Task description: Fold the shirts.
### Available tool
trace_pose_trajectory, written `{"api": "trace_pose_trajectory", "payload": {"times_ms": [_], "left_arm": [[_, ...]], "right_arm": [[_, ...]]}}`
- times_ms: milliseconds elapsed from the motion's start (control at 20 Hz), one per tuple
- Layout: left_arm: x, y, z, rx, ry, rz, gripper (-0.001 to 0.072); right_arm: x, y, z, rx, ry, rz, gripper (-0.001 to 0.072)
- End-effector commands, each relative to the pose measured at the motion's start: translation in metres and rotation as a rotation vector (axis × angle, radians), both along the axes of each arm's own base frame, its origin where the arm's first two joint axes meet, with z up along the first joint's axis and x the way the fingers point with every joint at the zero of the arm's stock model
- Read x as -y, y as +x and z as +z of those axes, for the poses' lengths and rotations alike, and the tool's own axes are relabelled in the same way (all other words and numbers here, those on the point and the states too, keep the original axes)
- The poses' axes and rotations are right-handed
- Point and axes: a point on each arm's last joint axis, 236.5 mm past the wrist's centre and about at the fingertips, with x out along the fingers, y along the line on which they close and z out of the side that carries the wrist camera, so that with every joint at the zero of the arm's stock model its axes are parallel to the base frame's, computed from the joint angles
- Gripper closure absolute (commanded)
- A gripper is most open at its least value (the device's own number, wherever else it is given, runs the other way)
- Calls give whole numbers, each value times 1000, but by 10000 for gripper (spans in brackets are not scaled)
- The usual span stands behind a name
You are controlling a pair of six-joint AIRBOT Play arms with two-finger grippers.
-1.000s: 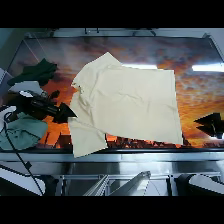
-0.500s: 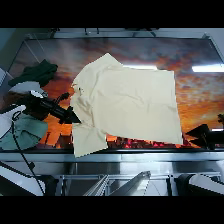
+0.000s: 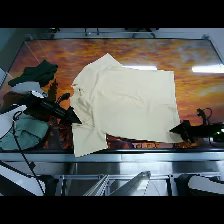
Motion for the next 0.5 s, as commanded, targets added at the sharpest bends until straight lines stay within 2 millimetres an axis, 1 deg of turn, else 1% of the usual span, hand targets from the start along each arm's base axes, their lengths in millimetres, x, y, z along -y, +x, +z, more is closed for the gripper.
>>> {"api": "trace_pose_trajectory", "payload": {"times_ms": [0,50,100,150,200,250,300,350,400,450], "left_arm": [[1,-4,4,-8,-15,-19,681],[0,-5,6,-8,-19,-19,681],[-2,-3,9,1,-18,-13,681],[-4,1,15,20,-20,-2,682],[-5,7,29,48,-46,26,682],[-5,16,50,84,-98,61,683],[-6,26,79,141,-173,107,684],[-7,37,110,206,-248,154,686],[-7,45,149,297,-334,189,687],[-7,47,188,394,-407,204,688]], "right_arm": [[-13,3,3,7,19,65,514],[-14,5,13,18,38,82,597],[-15,6,25,34,58,103,655],[-15,8,41,54,74,127,691],[-13,13,60,82,80,151,692],[-9,21,83,118,78,157,693],[-3,33,109,175,72,161,692],[1,50,139,260,70,139,693],[3,70,182,394,81,105,692],[3,88,229,540,100,70,692]]}}
